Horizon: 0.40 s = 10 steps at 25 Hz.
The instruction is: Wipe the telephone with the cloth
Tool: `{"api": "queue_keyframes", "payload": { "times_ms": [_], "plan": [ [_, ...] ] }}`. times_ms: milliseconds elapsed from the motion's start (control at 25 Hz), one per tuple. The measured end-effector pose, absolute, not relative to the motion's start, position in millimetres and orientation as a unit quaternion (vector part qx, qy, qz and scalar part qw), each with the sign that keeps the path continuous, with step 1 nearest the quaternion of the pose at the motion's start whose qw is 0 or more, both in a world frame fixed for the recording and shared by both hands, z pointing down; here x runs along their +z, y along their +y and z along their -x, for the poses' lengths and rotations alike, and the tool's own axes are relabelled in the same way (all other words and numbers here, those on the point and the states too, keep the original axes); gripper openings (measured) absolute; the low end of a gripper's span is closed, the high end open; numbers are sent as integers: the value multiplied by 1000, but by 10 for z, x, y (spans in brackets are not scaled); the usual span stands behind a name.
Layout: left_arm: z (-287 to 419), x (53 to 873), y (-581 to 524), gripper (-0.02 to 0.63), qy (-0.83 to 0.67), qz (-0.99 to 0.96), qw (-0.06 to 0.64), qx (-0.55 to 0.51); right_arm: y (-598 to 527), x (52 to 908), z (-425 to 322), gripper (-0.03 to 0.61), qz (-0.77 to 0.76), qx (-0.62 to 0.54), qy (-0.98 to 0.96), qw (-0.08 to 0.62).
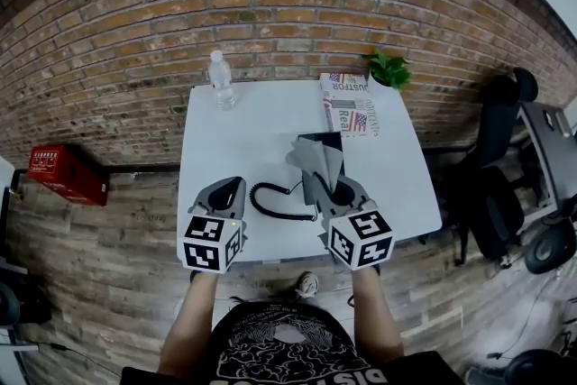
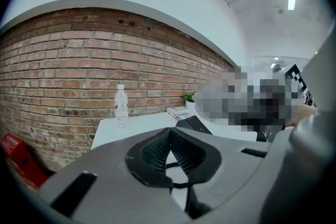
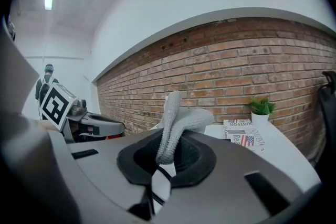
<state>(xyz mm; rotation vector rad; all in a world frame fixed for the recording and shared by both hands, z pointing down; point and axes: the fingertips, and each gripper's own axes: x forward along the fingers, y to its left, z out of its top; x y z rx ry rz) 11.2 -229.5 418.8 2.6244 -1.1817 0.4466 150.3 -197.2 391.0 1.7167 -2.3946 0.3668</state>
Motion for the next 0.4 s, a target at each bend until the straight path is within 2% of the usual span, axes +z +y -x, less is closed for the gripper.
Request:
{"api": "queue_keyframes", "payload": {
  "times_ms": [400],
  "plan": [
    [-163, 4229, -2254, 6, -404, -894, 115, 156, -1966, 3930, -1523, 11, -569, 126, -808, 82]
  ]
}}
